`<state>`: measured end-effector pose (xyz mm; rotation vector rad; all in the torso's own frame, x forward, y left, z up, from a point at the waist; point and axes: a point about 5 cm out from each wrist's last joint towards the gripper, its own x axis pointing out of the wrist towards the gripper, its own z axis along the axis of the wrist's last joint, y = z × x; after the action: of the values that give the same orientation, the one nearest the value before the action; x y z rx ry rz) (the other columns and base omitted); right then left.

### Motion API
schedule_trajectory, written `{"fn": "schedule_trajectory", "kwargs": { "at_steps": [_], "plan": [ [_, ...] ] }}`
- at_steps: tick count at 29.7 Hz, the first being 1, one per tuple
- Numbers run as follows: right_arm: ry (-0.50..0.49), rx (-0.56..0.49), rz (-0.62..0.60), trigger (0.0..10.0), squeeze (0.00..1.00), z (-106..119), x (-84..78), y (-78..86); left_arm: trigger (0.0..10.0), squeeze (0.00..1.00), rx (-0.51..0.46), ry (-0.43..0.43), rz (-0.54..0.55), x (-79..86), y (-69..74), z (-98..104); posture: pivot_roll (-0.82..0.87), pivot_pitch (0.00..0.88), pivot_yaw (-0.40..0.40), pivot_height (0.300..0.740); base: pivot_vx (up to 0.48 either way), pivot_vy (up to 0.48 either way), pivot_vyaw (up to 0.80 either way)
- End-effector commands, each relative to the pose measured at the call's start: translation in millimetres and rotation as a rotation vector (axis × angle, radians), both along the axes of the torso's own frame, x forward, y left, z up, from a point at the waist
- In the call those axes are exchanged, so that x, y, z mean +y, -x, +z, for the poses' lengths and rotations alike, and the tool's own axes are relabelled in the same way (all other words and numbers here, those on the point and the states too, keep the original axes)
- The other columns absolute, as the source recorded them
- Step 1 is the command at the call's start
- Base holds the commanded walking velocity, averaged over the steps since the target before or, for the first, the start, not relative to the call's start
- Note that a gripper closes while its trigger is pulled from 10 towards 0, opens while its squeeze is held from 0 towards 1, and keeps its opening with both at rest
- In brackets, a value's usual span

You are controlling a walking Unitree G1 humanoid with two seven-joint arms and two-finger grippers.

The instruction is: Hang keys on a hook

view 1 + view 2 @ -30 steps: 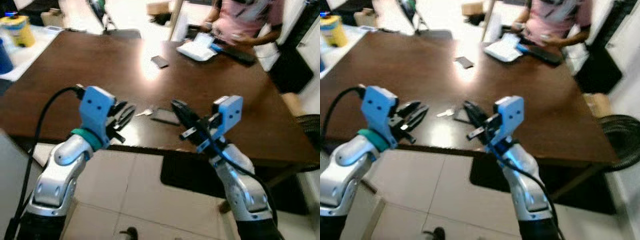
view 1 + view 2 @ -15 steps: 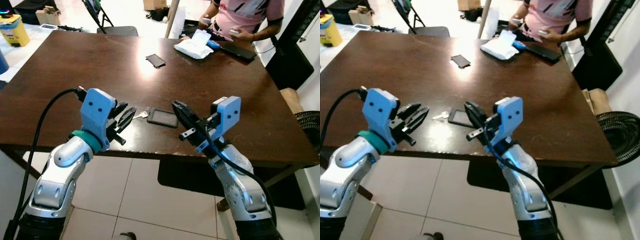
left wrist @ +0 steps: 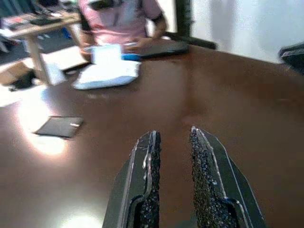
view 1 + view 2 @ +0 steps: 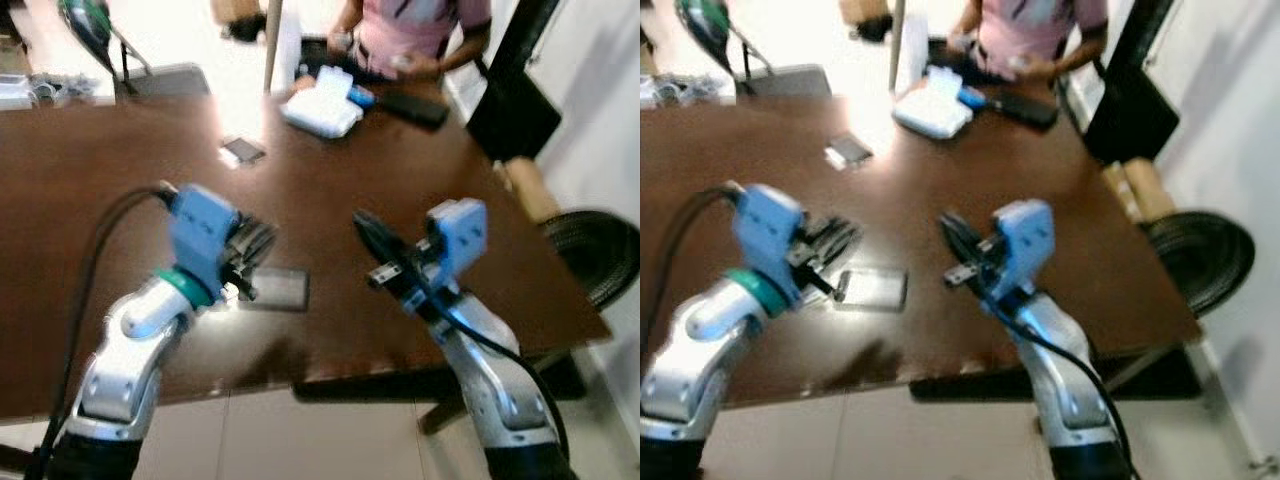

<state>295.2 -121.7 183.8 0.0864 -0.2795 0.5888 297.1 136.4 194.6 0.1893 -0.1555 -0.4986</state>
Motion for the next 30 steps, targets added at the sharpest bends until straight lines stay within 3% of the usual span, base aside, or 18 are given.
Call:
{"fn": "schedule_trajectory", "kwargs": {
  "at_steps": [1,14,15,18,19,20,21,22,24,30],
  "plan": [
    [-0.003,-0.003,0.037,10.0,0.00,-0.1,9.5,1.8,10.0,0.00,0.016,-0.005,0.027,7.9,1.0,-4.6,0.02,0.000,0.051,0.740,0.469,0.000,0.00],
    [0.001,-0.006,0.044,10.0,0.00,-0.2,10.3,1.7,10.0,0.00,0.017,-0.008,0.032,8.6,0.6,-5.0,0.02,0.000,0.051,0.740,0.469,0.000,0.00],
    [0.019,-0.007,0.041,10.0,0.00,-1.4,10.8,1.5,10.0,0.00,0.072,-0.065,-0.006,9.7,3.4,-12.8,0.02,0.000,0.052,0.740,0.000,0.000,0.00],
    [0.030,-0.008,0.039,10.0,0.00,-2.1,11.1,1.4,10.0,0.00,0.108,-0.107,-0.041,10.3,6.3,-18.3,0.02,0.000,0.052,0.740,0.000,0.000,0.00],
    [0.070,-0.015,0.029,10.0,0.00,-3.9,10.8,0.3,10.0,0.00,0.163,-0.168,-0.065,12.7,9.0,-27.4,0.02,0.000,0.052,0.740,0.000,0.000,0.00],
    [0.070,-0.015,0.029,10.0,0.00,-3.9,10.8,0.3,10.0,0.00,0.163,-0.168,-0.065,12.7,9.0,-27.4,0.02,0.000,0.052,0.740,0.000,0.000,0.00],
    [0.124,-0.022,0.018,10.0,0.00,-6.7,9.9,-1.4,10.0,0.00,0.221,-0.198,-0.091,15.1,12.4,-35.2,0.02,0.000,0.055,0.740,0.000,0.000,0.00],
    [0.124,-0.022,0.018,10.0,0.00,-6.7,9.9,-1.4,10.0,0.00,0.221,-0.198,-0.091,15.1,12.4,-35.2,0.02,0.000,0.055,0.740,0.000,0.000,0.00],
    [0.274,-0.026,-0.054,10.0,0.00,-16.4,-1.0,-10.7,10.0,0.00,0.340,-0.096,-0.142,20.0,19.1,-45.5,0.02,0.000,0.052,0.740,0.000,0.000,0.00],
    [0.334,0.014,-0.074,10.0,0.00,-22.7,-13.7,-15.2,10.0,0.00,0.358,-0.041,-0.179,14.6,18.3,-50.7,0.01,0.005,0.050,0.740,0.000,0.000,0.00]
  ]
}}
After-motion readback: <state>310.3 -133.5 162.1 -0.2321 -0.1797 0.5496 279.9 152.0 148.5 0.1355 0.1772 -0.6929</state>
